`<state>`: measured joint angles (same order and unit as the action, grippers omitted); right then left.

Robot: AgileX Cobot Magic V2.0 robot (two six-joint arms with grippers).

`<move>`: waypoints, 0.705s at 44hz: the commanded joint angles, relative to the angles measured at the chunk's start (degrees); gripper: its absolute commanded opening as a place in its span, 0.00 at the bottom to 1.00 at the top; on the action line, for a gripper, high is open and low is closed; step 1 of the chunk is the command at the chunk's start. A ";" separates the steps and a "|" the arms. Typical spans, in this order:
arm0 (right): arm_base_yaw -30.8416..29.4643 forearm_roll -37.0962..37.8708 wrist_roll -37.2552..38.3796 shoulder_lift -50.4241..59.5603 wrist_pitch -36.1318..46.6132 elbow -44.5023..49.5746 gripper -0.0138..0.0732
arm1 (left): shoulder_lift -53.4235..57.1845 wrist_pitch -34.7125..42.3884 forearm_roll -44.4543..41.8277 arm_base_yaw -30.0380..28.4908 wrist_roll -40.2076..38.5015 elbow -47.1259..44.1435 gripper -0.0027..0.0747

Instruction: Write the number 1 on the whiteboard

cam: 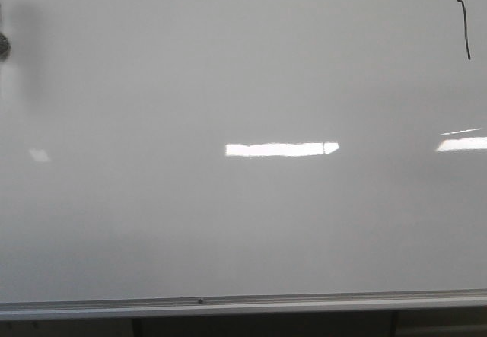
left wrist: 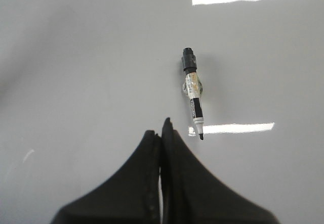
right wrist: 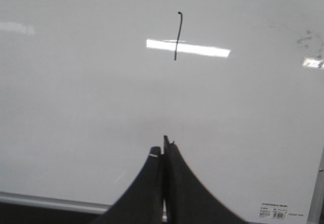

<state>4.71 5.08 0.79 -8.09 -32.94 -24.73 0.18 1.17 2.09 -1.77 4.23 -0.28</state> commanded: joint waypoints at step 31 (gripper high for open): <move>-5.94 -3.70 -0.26 9.62 35.83 26.29 0.08 | 1.09 4.88 0.56 0.45 -0.08 -1.33 0.01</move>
<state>-0.79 1.64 0.65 0.65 -2.30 1.55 0.18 1.30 2.09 -1.77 4.23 -0.28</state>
